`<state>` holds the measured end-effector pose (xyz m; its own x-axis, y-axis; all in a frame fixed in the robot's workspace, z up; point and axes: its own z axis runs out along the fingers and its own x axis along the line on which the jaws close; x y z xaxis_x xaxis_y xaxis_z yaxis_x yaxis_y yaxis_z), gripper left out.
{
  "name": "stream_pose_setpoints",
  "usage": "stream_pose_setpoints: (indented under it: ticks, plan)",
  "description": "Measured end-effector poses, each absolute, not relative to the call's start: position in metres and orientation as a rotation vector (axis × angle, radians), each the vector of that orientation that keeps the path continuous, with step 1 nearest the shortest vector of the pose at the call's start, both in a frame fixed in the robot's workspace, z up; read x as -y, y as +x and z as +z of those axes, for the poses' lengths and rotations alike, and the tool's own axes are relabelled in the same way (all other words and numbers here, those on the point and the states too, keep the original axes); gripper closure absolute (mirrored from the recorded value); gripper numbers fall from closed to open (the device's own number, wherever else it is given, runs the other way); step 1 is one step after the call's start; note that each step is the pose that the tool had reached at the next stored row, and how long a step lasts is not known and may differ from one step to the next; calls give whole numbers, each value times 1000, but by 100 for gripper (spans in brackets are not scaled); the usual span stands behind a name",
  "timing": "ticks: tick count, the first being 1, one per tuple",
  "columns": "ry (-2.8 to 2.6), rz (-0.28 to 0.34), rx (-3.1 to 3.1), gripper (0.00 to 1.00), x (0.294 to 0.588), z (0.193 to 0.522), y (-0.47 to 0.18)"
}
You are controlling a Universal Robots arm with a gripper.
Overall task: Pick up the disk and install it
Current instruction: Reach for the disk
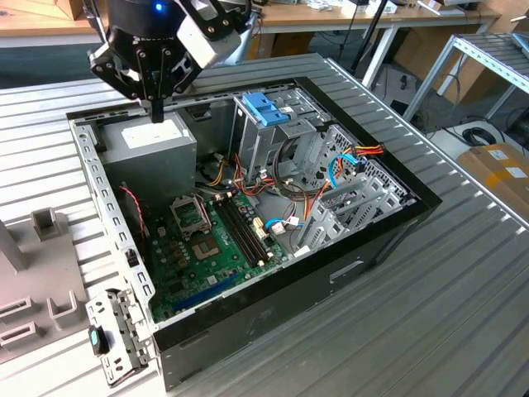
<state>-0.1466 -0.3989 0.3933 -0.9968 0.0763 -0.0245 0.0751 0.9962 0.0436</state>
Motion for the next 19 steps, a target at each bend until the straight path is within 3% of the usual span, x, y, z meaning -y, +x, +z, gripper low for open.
stream_pose_setpoints:
  ticks: [19]
  plan:
    - [118,66,-3112,89,399,393,-153]
